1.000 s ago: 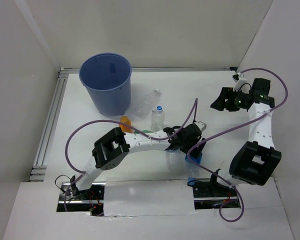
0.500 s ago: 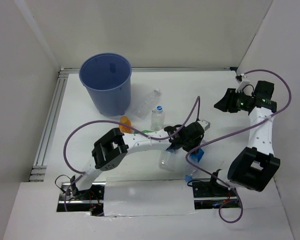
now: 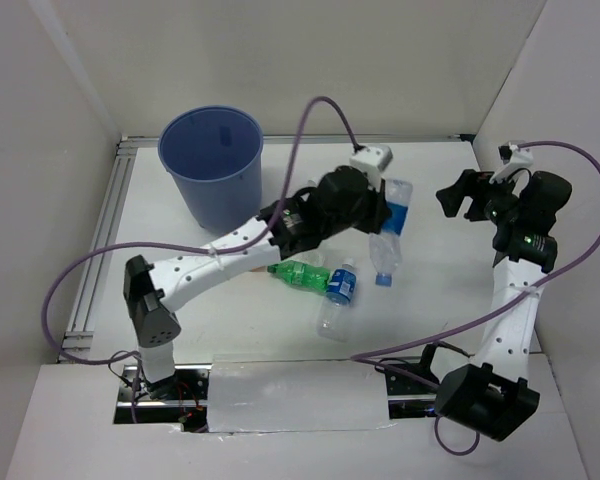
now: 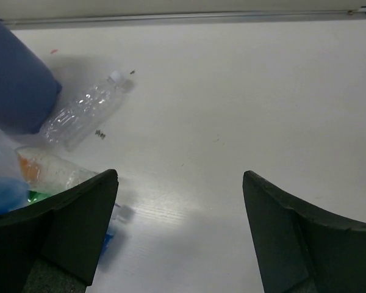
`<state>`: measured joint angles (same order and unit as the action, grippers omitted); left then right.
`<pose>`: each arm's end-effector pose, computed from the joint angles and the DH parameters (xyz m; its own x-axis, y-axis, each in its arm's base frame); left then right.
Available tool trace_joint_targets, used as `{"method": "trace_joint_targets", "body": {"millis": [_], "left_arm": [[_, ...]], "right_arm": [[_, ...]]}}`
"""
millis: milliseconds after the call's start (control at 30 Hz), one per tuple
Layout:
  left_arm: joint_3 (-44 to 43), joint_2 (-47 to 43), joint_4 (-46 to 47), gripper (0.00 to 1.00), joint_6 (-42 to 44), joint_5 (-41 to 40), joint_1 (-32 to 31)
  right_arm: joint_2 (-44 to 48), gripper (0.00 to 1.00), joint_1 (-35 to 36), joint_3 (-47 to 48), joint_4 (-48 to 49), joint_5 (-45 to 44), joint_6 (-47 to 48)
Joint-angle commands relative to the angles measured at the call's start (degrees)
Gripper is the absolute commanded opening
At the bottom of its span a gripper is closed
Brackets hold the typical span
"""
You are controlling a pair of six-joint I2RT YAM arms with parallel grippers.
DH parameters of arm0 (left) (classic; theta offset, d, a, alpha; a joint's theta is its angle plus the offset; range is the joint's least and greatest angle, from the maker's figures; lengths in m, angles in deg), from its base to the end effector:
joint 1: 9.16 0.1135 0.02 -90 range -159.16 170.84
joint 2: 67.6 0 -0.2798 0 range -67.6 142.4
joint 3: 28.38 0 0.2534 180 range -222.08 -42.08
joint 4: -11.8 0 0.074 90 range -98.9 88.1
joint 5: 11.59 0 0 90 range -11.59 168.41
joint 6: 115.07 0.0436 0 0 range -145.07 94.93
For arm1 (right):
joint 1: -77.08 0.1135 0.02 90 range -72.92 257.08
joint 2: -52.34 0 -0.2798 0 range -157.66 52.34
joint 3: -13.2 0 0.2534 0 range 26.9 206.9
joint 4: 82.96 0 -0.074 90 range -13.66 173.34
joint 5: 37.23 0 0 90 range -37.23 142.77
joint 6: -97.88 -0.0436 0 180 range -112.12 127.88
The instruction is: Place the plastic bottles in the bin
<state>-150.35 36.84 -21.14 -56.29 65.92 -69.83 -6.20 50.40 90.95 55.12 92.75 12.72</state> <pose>0.2256 -0.3823 0.4298 -0.4996 -0.1440 -0.8542 0.5731 0.6845 -0.4505 0.2023 -0.0703 0.3941 -0.3281 0.0925 -0.9401 -0.2140 0.9620 0.1693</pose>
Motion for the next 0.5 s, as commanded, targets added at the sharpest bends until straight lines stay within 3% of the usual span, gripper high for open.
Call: {"method": "trace_joint_targets", "body": {"millis": [0,133,167,200,300,400,467], "left_arm": [[-1.51,-4.75,1.75,0.0,3.18,-5.16,4.04],[-0.02,-9.15,4.82,0.0,5.9,-8.67,6.95],[0.68,-10.39,6.14,0.0,7.22,-9.47,7.57],[1.91,-11.62,8.59,0.0,7.23,-10.26,9.14],[4.1,-16.28,11.5,0.0,8.54,-15.79,11.79],[8.14,-21.97,16.33,0.01,7.06,-23.45,16.18],[12.19,-24.54,18.01,0.01,4.52,-25.55,21.53]], "right_arm": [[0.01,0.9,-0.31,-0.07,5.03,-2.38,-2.91],[-1.22,0.8,-0.31,-0.07,2.57,4.18,-0.72],[-2.18,0.74,-0.31,-0.07,1.43,6.57,2.16],[-2.88,0.62,-0.31,-0.07,0.12,8.94,3.76],[-5.96,0.46,0.65,-0.07,-6.56,16.61,12.1],[-7.37,0.45,4.07,0.46,-9.39,14.79,16.33],[-7.37,0.54,8.47,-0.06,-7.56,12.84,16.34]]}}
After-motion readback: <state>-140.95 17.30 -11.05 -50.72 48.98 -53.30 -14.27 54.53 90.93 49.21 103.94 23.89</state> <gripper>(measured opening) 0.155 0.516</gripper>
